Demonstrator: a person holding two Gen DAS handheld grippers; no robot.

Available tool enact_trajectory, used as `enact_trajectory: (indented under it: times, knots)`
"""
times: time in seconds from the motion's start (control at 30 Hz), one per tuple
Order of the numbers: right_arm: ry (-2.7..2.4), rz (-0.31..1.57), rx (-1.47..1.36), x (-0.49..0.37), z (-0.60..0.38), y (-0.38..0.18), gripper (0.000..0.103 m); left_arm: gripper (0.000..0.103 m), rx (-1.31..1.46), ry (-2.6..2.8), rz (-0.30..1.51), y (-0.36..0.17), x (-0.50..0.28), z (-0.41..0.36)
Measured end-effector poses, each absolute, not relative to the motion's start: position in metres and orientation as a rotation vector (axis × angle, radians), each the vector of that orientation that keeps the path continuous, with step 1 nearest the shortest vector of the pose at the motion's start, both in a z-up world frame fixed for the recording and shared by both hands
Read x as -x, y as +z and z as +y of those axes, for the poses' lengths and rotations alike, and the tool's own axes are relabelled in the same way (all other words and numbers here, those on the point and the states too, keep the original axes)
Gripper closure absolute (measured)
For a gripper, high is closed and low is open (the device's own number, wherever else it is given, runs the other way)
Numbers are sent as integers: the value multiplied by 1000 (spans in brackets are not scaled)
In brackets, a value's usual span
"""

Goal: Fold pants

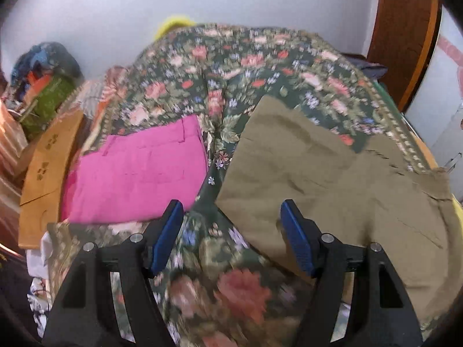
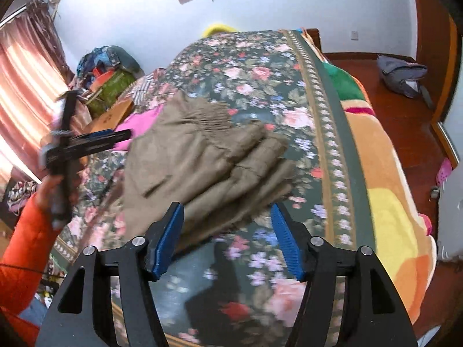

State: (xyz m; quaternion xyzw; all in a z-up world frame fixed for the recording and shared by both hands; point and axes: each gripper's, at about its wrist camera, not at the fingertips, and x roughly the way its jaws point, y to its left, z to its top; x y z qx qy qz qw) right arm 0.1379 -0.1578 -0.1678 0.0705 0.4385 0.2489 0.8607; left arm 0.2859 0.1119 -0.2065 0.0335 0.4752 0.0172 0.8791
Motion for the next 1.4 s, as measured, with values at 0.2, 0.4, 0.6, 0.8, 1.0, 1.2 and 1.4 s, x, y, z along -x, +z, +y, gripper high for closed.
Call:
enact_trajectory:
  times: [0.2,0.4,0.6,0.8,1.0,1.2,1.4]
  knots:
    - [579,987,-135,-139,-121,-188,41,33,-39,-35,1095,-247,-299,127]
    - [563,1035,-94,-150,-121,-205,39,33,11,-27,1066,-257,-274,145]
    - [540,1026,-30,-167,-120,-206,39,32,24,14,1063,-261,-249,161]
    - [531,998,69,-192,-111,-210,39,32,73,90,1081,-264,-215,174]
    - [528,991,136,-227,-101,-219,39,33,166,128,1073,-262,-184,180]
    - [527,979,198,-235,-95,-212,39,34,173,168,1016,-233,-177,191]
    - [561,917,183,-235,-90,-189,37,34,170,112,964,-206,-222,203]
